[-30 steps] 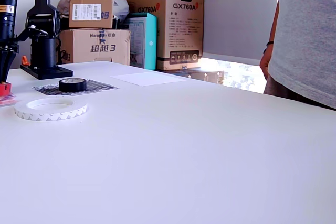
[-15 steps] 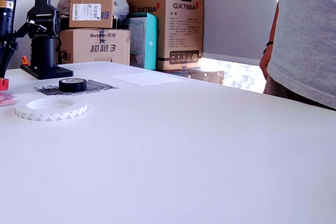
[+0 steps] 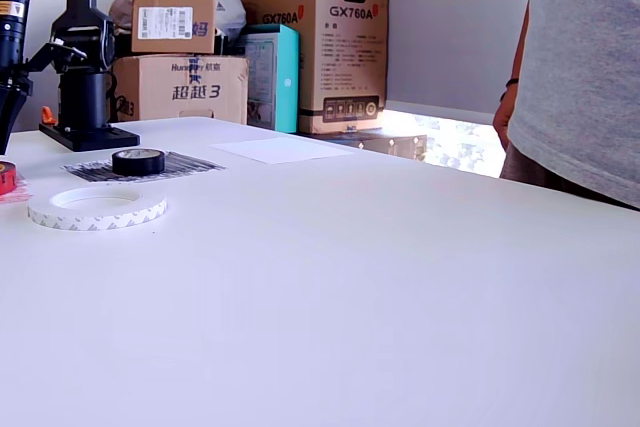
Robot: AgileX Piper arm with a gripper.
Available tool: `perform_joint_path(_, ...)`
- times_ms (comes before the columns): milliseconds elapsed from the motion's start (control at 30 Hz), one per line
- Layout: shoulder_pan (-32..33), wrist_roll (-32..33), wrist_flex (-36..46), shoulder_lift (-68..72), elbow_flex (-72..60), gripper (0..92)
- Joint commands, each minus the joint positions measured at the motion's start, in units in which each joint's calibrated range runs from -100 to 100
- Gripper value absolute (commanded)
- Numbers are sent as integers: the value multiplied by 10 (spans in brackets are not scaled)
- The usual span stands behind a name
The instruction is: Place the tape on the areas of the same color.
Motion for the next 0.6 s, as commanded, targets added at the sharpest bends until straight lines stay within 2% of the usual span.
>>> perform_joint_path(0, 5, 3, 28, -4, -10, 320)
perform_joint_path(67, 16, 33, 66, -4, -31, 326)
perform_joint_path(233, 86, 159, 138, 6, -89, 322)
perform_joint_path(367, 123, 203, 141, 7, -100, 322)
perform_joint_path(567, 136, 217, 139, 37, -110, 321)
